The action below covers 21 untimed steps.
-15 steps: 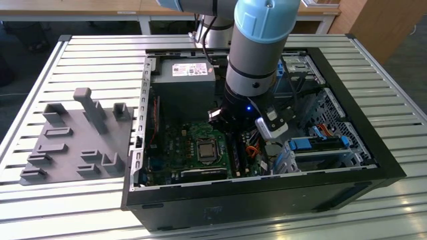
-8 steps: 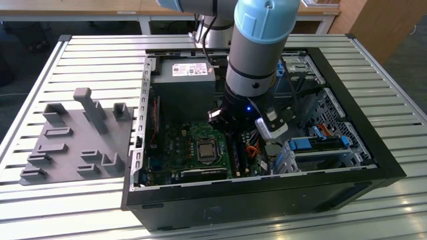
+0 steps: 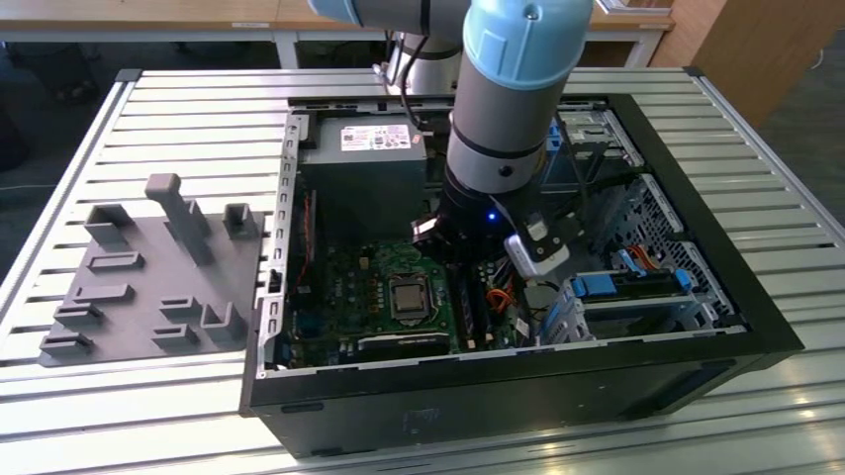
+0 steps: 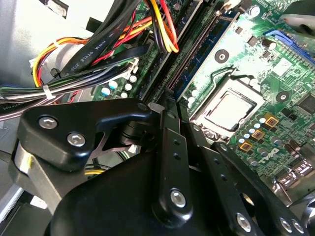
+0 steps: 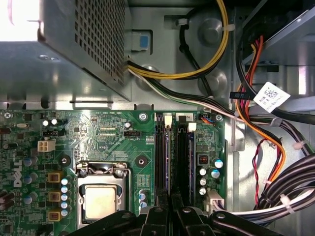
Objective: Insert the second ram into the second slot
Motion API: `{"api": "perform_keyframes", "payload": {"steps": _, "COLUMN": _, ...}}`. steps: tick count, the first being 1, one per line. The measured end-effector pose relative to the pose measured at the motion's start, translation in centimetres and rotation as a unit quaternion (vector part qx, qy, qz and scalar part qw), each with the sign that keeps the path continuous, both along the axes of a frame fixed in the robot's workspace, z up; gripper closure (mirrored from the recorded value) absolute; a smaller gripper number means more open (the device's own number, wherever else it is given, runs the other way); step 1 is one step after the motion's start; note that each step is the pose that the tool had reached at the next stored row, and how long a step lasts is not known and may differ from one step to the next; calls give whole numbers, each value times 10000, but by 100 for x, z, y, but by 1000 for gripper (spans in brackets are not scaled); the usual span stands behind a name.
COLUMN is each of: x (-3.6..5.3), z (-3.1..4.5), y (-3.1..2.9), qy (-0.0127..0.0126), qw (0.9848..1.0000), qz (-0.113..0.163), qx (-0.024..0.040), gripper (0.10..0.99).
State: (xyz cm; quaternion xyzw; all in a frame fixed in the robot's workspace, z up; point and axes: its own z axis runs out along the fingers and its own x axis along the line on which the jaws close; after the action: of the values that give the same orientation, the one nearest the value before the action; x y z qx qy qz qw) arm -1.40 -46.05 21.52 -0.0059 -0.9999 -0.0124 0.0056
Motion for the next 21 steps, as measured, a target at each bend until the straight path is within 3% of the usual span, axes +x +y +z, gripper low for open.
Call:
{"api": "perform_keyframes", "payload": {"steps": 13, "x": 0, "z": -37, "y": 0, "qy": 0, "qw": 10000, "qz": 0, "qx": 1, "gripper": 941}}
{"api": "perform_keyframes", "payload": {"steps": 14, "x": 0, "z": -36, "y": 1, "qy": 0, "qw": 10000, "qz": 0, "qx": 1, "gripper": 882}}
{"api": "perform_keyframes", "payload": {"steps": 21, "x": 0, "z": 41, "y": 0, "qy": 0, "qw": 10000, "qz": 0, "qx": 0, "gripper": 882}}
